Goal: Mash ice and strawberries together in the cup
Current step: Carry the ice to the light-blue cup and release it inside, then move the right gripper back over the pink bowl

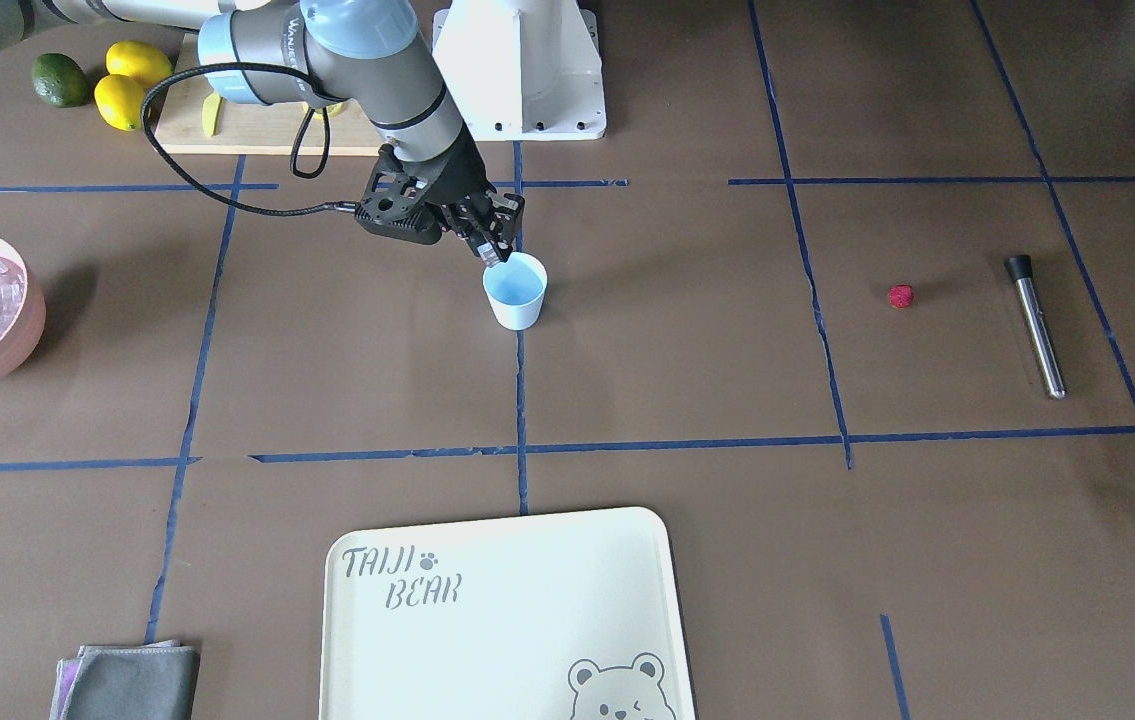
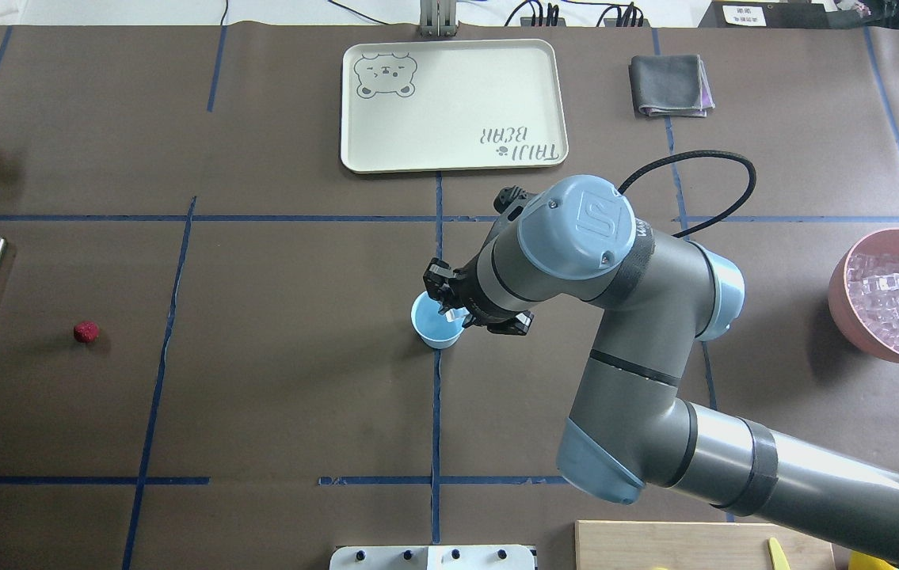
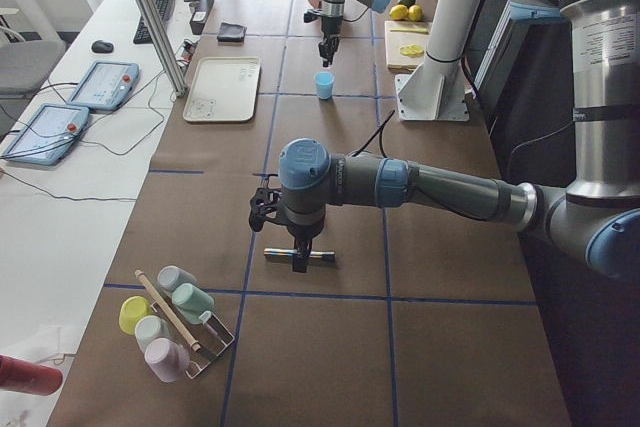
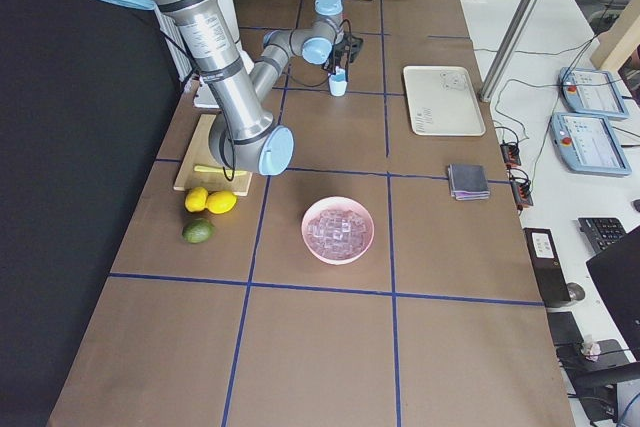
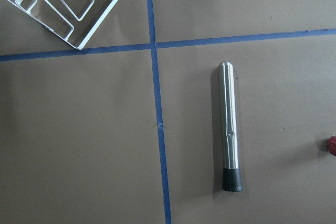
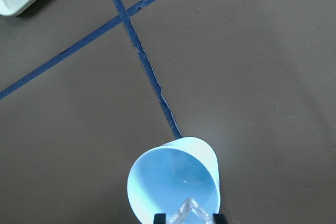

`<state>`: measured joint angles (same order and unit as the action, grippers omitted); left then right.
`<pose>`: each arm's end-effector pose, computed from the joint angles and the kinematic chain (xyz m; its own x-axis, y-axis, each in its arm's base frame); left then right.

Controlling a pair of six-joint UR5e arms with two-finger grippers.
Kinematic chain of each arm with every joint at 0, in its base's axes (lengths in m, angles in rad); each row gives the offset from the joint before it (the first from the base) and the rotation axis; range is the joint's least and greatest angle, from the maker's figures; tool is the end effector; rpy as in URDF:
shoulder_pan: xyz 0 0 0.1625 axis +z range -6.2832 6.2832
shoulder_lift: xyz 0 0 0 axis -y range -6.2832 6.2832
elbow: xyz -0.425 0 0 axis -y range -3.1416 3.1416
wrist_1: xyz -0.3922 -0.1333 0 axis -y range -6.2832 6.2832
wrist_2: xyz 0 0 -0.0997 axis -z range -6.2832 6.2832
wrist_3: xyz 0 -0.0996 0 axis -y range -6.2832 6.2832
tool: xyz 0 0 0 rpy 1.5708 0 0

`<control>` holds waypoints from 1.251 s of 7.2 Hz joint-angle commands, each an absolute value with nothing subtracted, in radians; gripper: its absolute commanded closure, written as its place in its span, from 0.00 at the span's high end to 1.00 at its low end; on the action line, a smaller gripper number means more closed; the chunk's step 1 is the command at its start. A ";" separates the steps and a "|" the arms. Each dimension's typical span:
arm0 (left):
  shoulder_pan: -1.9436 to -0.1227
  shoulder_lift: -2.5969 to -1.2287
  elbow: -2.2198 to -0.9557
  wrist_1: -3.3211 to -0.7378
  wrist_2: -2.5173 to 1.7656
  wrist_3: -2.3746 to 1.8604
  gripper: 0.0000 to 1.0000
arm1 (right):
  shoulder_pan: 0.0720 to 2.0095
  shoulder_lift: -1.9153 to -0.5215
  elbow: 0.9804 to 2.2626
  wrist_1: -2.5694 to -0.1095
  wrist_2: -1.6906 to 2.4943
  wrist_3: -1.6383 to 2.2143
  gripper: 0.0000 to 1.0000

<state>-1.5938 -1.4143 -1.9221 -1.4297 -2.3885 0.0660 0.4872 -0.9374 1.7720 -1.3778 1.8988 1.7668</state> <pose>-0.0703 -0.4202 0.5691 0.6846 0.0892 -0.7234 -0.0222 0.9946 0.1016 -0.5245 -0.3924 0.1778 0.4091 0.4254 0.8072 -0.2846 0.9000 -0.3300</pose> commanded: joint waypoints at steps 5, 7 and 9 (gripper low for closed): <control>-1.594 -1.414 -1.924 -1.430 -2.388 0.063 1.00 | 0.480 -0.905 1.732 -1.381 1.896 1.763 0.98; -1.594 -1.414 -1.924 -1.430 -2.388 0.060 1.00 | 0.532 -0.963 1.796 -1.419 1.939 1.755 0.98; -1.592 -1.416 -1.918 -1.431 -2.391 0.061 1.00 | 0.711 -1.184 1.966 -1.440 2.124 1.528 0.99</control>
<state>-1.5935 -1.4153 -1.9221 -1.4300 -2.3891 0.0606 0.6049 -1.0497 1.8643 -1.4285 2.0146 1.6658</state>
